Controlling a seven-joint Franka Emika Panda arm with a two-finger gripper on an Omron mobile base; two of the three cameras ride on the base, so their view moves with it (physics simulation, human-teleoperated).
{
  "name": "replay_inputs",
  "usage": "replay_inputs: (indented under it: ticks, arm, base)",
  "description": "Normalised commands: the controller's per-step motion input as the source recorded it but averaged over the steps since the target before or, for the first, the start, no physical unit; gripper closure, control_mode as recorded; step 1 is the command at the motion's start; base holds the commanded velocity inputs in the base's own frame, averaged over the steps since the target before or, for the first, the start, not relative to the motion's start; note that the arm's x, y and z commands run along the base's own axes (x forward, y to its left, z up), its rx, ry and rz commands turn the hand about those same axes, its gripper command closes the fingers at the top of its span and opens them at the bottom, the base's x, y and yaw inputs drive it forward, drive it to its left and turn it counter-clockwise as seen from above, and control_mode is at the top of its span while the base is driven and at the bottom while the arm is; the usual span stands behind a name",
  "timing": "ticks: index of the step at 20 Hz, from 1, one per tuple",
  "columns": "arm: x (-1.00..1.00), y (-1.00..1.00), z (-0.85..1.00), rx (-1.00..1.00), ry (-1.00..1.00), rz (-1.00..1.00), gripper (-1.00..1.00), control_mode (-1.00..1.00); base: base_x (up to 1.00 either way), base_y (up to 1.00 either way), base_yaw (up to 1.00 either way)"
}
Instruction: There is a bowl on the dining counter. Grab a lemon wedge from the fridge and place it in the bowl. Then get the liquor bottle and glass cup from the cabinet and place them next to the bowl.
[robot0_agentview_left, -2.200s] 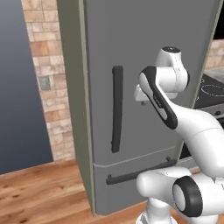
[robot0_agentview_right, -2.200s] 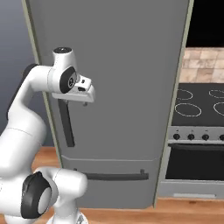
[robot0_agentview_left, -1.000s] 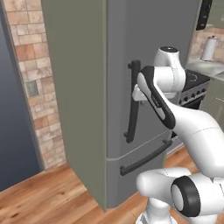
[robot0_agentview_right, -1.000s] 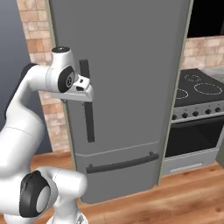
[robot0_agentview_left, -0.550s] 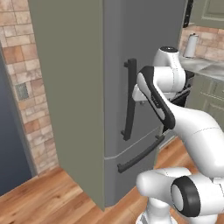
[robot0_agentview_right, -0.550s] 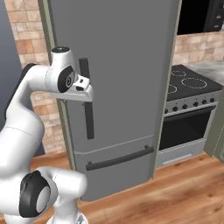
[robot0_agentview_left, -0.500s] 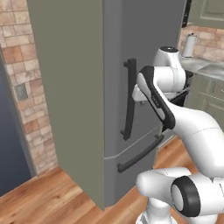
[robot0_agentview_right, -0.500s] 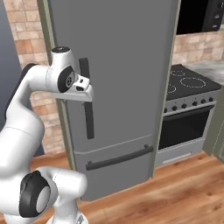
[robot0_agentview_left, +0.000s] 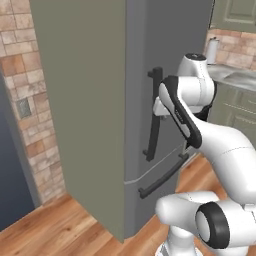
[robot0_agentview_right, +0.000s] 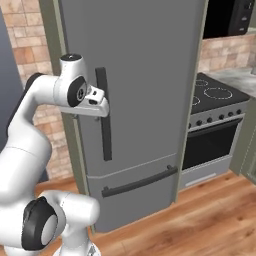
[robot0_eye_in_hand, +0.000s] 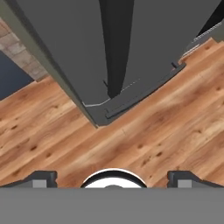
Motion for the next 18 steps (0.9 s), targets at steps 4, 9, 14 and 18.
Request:
replay_inputs:
  ticks: [4,9,14,18]
  arm:
    - [0.0,0.0,0.0,0.0,0.0,0.0,-1.0,1.0]
    - [0.0,0.0,-0.09,0.04,-0.04,0.0,-1.0,-1.0]
    - [0.04,-0.18,-0.28,0.16,-0.25,0.04,-1.0,-1.0]
    - [0.11,-0.21,-0.33,0.19,-0.33,0.18,-1.0,-1.0]
  base:
    - [0.25,0.26,0.0]
    - [0.0,0.09,0.0]
    - [0.0,0.0,0.0]
    - [0.0,0.0,0.0]
